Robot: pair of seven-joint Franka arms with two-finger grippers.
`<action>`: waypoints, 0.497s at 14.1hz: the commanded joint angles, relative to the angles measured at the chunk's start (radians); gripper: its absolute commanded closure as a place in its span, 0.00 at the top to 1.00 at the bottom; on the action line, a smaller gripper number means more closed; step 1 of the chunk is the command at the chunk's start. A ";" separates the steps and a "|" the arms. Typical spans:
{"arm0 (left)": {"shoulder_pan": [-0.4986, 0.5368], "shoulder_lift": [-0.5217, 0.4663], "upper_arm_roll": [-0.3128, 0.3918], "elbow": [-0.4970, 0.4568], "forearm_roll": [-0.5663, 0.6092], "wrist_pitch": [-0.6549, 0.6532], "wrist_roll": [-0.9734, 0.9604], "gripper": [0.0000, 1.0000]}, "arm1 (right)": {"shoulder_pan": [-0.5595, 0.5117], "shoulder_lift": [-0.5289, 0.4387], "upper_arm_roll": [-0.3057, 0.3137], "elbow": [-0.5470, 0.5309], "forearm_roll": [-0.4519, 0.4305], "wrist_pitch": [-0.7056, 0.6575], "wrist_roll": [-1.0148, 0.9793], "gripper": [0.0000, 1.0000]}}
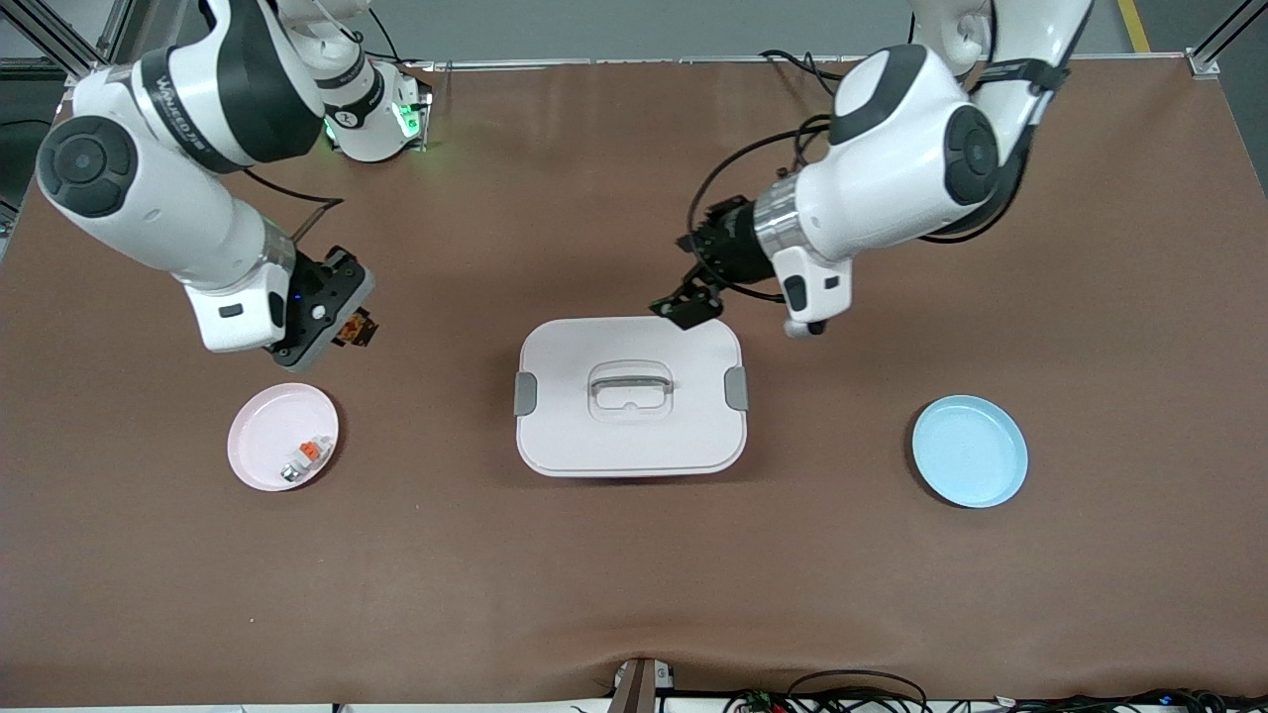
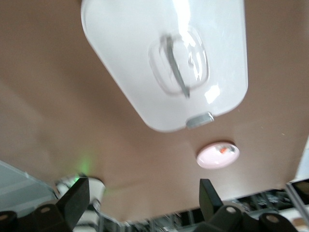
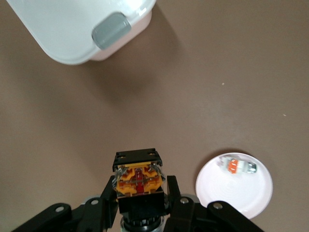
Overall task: Transfer orange switch to right arm and place
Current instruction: 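Carry the switch to the white plate while the left gripper withdraws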
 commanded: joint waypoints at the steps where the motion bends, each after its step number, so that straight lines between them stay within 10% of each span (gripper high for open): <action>1: 0.084 -0.093 -0.003 -0.068 0.120 -0.089 0.218 1.00 | -0.067 -0.009 0.014 -0.043 -0.048 0.039 -0.140 0.00; 7: 0.253 -0.162 -0.003 -0.099 0.444 -0.255 0.723 1.00 | -0.179 -0.012 0.014 -0.201 -0.048 0.235 -0.343 0.00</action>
